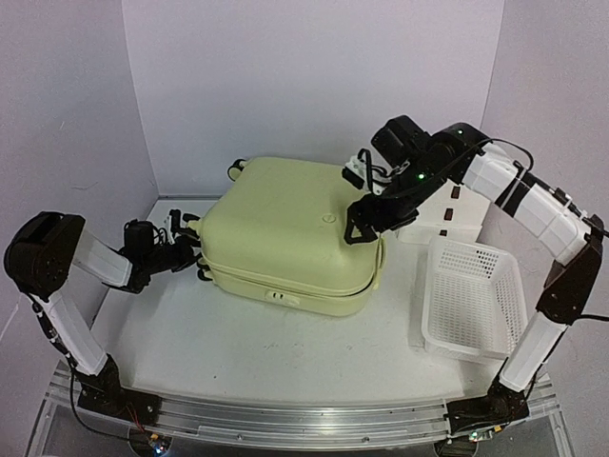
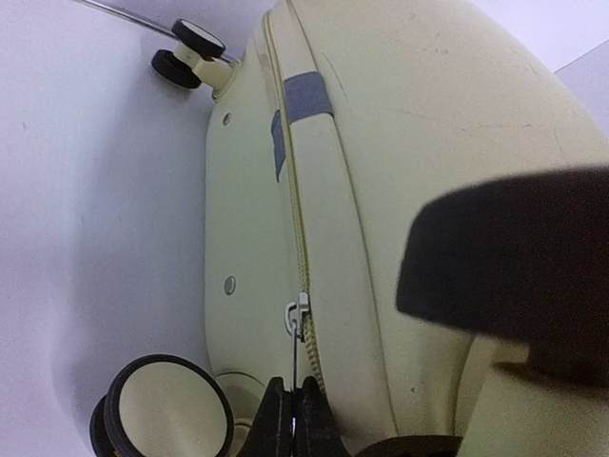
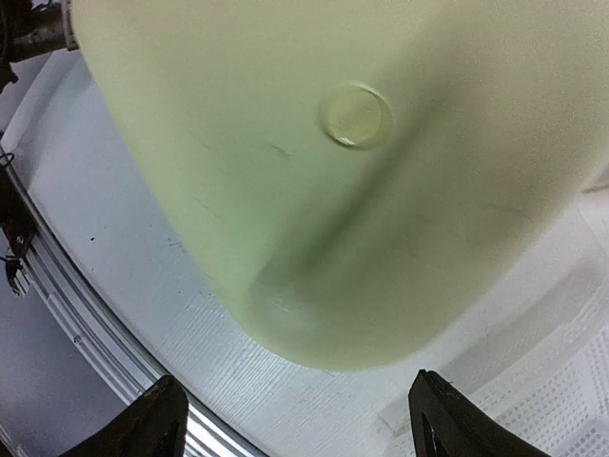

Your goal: Open, take out, and arrange the luggage

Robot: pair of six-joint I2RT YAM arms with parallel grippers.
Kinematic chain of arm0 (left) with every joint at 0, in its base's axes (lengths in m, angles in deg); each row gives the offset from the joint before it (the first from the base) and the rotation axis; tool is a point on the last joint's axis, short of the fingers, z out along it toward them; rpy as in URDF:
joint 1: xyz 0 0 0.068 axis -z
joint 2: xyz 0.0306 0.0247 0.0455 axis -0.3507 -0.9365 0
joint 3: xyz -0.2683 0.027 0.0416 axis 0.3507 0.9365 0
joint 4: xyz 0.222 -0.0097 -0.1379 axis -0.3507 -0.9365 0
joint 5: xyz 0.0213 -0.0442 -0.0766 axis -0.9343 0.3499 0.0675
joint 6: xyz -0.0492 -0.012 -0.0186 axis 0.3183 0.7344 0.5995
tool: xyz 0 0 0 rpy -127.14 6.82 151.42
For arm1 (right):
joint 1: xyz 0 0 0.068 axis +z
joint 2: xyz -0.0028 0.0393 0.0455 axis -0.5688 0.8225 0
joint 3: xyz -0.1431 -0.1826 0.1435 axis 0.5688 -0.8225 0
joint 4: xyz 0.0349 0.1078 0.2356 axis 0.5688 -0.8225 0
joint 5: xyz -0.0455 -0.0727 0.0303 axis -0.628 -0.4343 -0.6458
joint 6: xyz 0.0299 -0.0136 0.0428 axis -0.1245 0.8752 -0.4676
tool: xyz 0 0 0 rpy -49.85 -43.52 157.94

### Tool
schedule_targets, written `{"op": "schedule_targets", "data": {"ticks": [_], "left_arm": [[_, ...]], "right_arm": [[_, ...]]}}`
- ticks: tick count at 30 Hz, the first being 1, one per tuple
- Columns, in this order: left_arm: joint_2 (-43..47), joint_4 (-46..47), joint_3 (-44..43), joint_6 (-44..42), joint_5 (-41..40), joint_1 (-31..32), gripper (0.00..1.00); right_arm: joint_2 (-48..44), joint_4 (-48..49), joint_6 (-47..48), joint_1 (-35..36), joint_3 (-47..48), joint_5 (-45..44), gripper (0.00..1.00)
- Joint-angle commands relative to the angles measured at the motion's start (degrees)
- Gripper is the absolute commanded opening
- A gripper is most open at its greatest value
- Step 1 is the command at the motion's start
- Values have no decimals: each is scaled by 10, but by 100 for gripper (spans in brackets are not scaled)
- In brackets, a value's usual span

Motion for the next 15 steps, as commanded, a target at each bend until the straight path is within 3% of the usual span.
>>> {"op": "schedule_targets", "data": {"ticks": [1,7,15], "left_arm": [[82,20,55,-1,24,78,0],[163,22,127,-23,-20,141,0],[190,27,173,-65,-38,205,0]], "right_arm": [[44,12,73,65,81,-32,82],[133,14,236,164,177,-33,82],[228,8,423,223,271,17,77]]}}
